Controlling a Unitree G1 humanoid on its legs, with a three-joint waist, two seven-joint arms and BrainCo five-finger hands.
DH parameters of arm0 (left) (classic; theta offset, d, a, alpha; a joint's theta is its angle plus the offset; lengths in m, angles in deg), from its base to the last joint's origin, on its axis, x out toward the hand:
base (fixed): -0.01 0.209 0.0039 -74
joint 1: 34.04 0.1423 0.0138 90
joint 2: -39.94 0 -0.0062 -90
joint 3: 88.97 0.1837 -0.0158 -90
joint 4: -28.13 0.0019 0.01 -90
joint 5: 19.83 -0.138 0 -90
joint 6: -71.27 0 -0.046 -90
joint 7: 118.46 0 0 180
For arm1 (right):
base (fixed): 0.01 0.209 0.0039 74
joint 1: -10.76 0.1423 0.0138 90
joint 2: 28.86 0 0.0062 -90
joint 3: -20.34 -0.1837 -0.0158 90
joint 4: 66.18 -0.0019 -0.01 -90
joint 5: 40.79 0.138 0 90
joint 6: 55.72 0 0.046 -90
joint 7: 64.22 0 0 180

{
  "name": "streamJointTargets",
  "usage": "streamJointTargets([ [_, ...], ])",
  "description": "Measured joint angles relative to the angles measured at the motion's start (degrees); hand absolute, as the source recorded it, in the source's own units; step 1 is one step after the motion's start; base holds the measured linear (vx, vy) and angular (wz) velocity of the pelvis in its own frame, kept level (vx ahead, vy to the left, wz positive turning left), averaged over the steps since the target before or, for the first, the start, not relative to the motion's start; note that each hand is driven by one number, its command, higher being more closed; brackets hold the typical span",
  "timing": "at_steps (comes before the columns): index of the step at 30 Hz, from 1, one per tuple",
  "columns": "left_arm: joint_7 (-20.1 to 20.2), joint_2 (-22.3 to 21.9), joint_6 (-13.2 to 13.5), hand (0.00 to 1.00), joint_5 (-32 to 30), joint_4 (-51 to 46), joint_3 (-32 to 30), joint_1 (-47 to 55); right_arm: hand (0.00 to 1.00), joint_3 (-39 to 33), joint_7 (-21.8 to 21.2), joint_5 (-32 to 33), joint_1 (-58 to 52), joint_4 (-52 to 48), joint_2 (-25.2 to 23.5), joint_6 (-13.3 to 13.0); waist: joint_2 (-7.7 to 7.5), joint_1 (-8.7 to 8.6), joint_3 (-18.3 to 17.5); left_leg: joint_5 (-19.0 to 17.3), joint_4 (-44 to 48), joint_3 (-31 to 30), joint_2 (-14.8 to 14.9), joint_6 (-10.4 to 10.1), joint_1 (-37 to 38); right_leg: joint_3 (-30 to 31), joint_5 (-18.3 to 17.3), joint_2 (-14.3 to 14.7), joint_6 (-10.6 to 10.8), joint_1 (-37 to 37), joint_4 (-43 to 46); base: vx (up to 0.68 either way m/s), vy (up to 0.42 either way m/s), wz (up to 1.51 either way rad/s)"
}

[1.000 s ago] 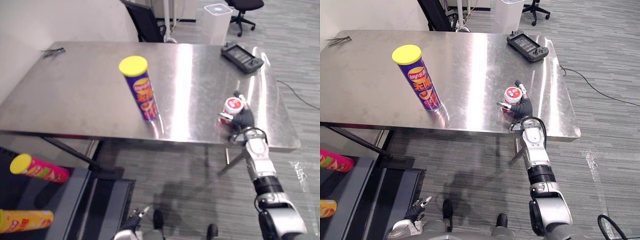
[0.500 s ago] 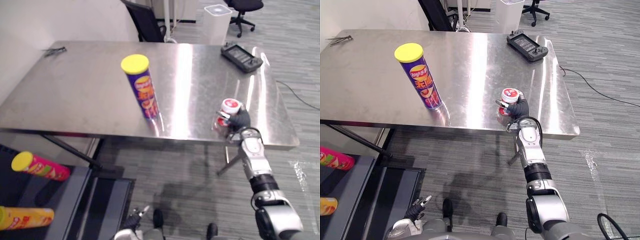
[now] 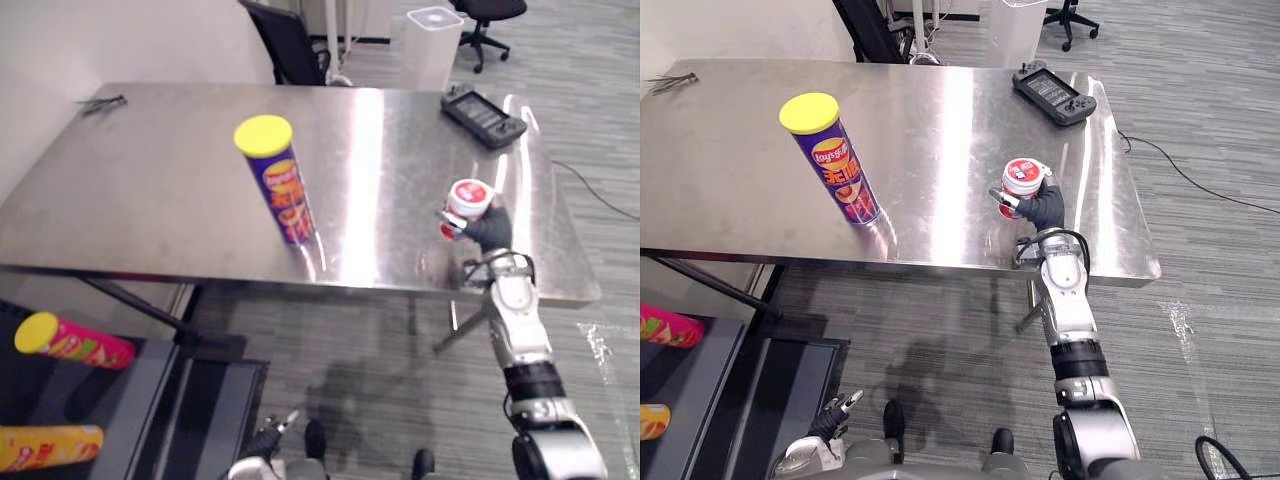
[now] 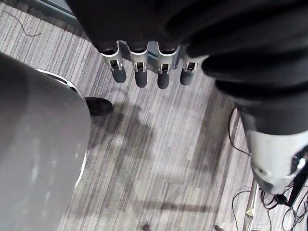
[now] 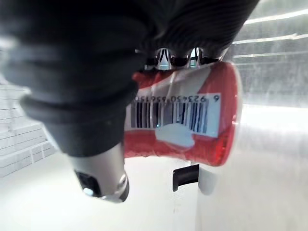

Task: Put the gum and the chips on the shelf.

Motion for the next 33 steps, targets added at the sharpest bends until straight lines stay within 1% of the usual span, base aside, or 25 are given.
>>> streamJointTargets([
  [2,0.1,-0.1,0.0,0.0,-0.2,0.1,-0.8,0.1,1.0,-0.2,-1.9,0.0,-3.7,-4.9,0.0,-0.4,-0.01,-0.3,0.0,0.0,0.0,0.0,0.3,0.0,0.1,0.0,0.0,0.3,0.0,0.0,0.0,-0.06,-0.015,-0.05],
  [5,0.2,-0.1,0.0,0.0,-0.5,0.2,-1.4,0.2,1.0,-0.5,-3.3,0.0,-7.3,-9.1,0.2,-0.7,-0.01,-0.49,0.0,0.0,0.0,0.0,0.4,0.0,0.5,0.3,0.0,0.4,0.0,0.1,0.0,-0.08,-0.012,-0.09],
  [7,0.3,-0.1,0.1,0.0,-0.5,0.1,-1.9,1.0,1.0,-0.7,-4.6,0.2,-10.3,-12.6,0.4,-1.0,-0.07,-1.33,-0.1,0.0,0.0,-0.1,0.4,0.0,0.7,0.3,0.0,0.3,0.0,0.3,0.0,-0.07,0.0,-0.02],
  [9,0.4,-0.1,0.1,0.0,-0.5,0.1,-2.4,1.1,1.0,-1.3,-5.0,0.5,-12.5,-14.8,0.7,-1.3,-0.18,-1.7,-0.1,0.0,0.0,-0.1,0.4,0.0,0.7,0.3,0.0,0.3,0.0,0.3,0.0,-0.05,0.004,-0.02],
  [10,0.5,-0.1,0.2,0.0,-0.5,0.0,-2.5,1.4,1.0,-2.6,-5.7,0.5,-14.0,-15.9,0.8,-1.3,-0.46,-1.8,-0.5,0.3,0.0,-0.1,0.6,0.1,0.7,0.6,0.0,0.3,0.0,0.1,0.2,-0.05,-0.004,-0.03],
  [13,0.9,-0.1,0.2,0.0,-0.5,0.0,-3.3,2.0,1.0,-6.8,-6.6,0.6,-17.3,-18.4,1.1,-1.6,-1.22,-2.01,-1.9,0.5,0.0,-0.2,0.6,0.0,0.7,0.6,0.0,0.3,0.0,0.1,0.3,0.0,0.0,0.0],
  [15,1.0,0.1,0.2,0.0,-0.5,0.1,-3.5,2.5,1.0,-9.1,-6.7,0.6,-19.1,-19.6,1.1,-2.0,-1.62,-2.6,-3.2,0.6,0.0,-0.3,0.6,0.0,0.8,0.5,0.0,0.4,0.0,0.1,0.5,0.01,-0.003,0.03],
  [17,1.1,0.1,0.2,0.0,-0.5,0.4,-3.5,3.2,1.0,-11.3,-6.8,2.4,-20.7,-20.9,1.3,-2.4,-1.68,-3.76,-3.9,0.7,0.0,-1.1,0.6,0.0,0.8,0.0,0.0,0.4,0.0,0.1,1.2,0.0,-0.001,0.1],
  [19,1.1,0.0,0.3,0.0,-0.5,0.4,-3.6,3.3,1.0,-12.8,-6.9,2.8,-21.6,-21.7,1.6,-2.6,-1.66,-4.03,-4.0,0.9,0.0,-1.4,0.8,0.0,0.8,-0.1,0.0,0.4,-0.1,0.1,1.6,-0.05,0.0,0.09],
  [21,1.1,0.0,0.2,0.0,-0.5,0.4,-3.6,3.4,1.0,-14.0,-6.9,2.9,-22.4,-21.7,1.8,-2.6,-1.59,-4.17,-4.1,1.1,0.0,-1.9,0.8,0.0,0.9,-0.4,-0.4,0.3,-0.5,-0.1,2.8,-0.07,0.003,0.09],
  [22,1.1,0.0,0.2,0.0,-0.5,0.4,-3.9,3.5,1.0,-14.1,-6.9,2.9,-22.5,-21.7,1.8,-2.6,-1.5,-4.43,-4.1,1.1,0.0,-2.4,0.8,-0.2,0.9,-0.5,-0.8,0.3,-1.1,-0.5,4.0,-0.09,0.006,0.15],
  [23,1.2,0.0,0.2,0.0,-0.4,0.5,-4.0,3.6,1.0,-13.9,-6.9,3.1,-22.5,-21.9,1.8,-2.6,-1.41,-4.5,-4.0,1.4,0.0,-3.0,0.8,-0.4,0.8,-0.8,-1.8,0.1,-1.1,-1.2,6.1,-0.09,0.003,0.2],
  [24,1.2,0.0,0.2,0.0,-0.4,0.5,-4.0,3.6,1.0,-13.6,-6.9,3.6,-22.5,-21.9,1.8,-2.6,-1.38,-4.47,-4.0,1.6,0.1,-3.4,0.9,-0.4,0.7,-1.1,-2.5,0.0,-1.2,-1.5,7.3,-0.1,-0.013,0.32],
  [26,1.3,-0.1,0.2,0.0,0.1,0.4,-4.0,3.6,1.0,-11.5,-6.7,4.7,-22.5,-21.9,1.8,-3.2,-1.07,-4.29,-3.6,2.7,0.3,-6.1,0.9,-0.7,0.1,-3.2,-4.6,-0.2,-1.6,-2.1,11.1,-0.13,-0.043,0.59],
  [27,1.5,-0.1,0.2,0.0,0.5,0.2,-4.0,3.6,1.0,-9.8,-6.5,5.2,-22.5,-21.9,1.7,-3.3,-0.73,-3.86,-3.5,3.4,0.4,-8.3,1.2,-1.5,-1.5,-5.0,-5.9,-0.1,-2.0,-3.0,13.3,-0.15,-0.06,0.66],
  [28,1.6,-0.1,0.2,0.0,0.6,-0.1,-4.0,3.6,1.0,-9.0,-6.4,5.4,-22.3,-21.9,1.7,-3.4,-0.49,-3.49,-3.4,3.7,0.4,-9.4,1.2,-1.9,-2.3,-5.7,-6.5,-0.2,-2.2,-3.8,14.4,-0.18,-0.092,0.92],
  [29,1.8,-0.1,0.2,0.0,0.6,-0.8,-4.0,3.6,1.0,-7.0,-6.3,6.5,-21.5,-21.9,1.8,-3.4,-0.36,-2.83,-3.5,4.4,0.4,-13.2,1.4,-3.0,-4.6,-8.3,-8.2,-0.1,-2.7,-6.2,17.5,-0.16,-0.131,1.14],
  [30,1.9,-0.1,0.1,0.0,0.6,-2.1,-3.8,3.6,1.0,-6.0,-6.2,6.5,-20.5,-22.0,1.9,-3.4,0.93,-2.13,-2.9,3.9,0.0,-15.9,1.7,-3.6,-7.4,-11.8,-9.0,0.7,-3.9,-7.4,19.4,-0.17,-0.141,1.33],
  [31,2.0,-0.1,0.1,0.0,0.6,-2.4,-3.7,3.5,1.0,-5.8,-6.1,6.5,-20.1,-22.0,1.9,-3.4,1.16,-1.62,-2.8,2.2,0.2,-15.3,2.3,-3.8,-8.6,-13.7,-9.0,0.9,-4.6,-7.6,19.3,-0.17,-0.118,1.61],
  [32,2.0,0.6,0.1,0.0,0.9,-2.3,-4.2,2.9,1.0,-6.4,-6.0,6.5,-18.9,-22.1,2.0,-3.4,0.07,-1.45,-2.3,-1.7,2.5,-9.1,3.1,-0.5,-11.2,-18.2,-9.4,-0.5,-5.8,-6.9,18.2,-0.2,-0.093,1.95],
  [33,2.1,0.7,0.1,0.0,2.6,-2.2,-5.1,1.7,1.0,-8.0,-4.6,6.4,-17.3,-21.9,2.1,-3.5,-0.07,-1.49,-0.6,-1.9,12.0,-0.6,3.7,6.6,-14.9,-23.4,-9.7,-3.2,-6.6,-6.0,19.0,-0.2,-0.095,2.0],
])
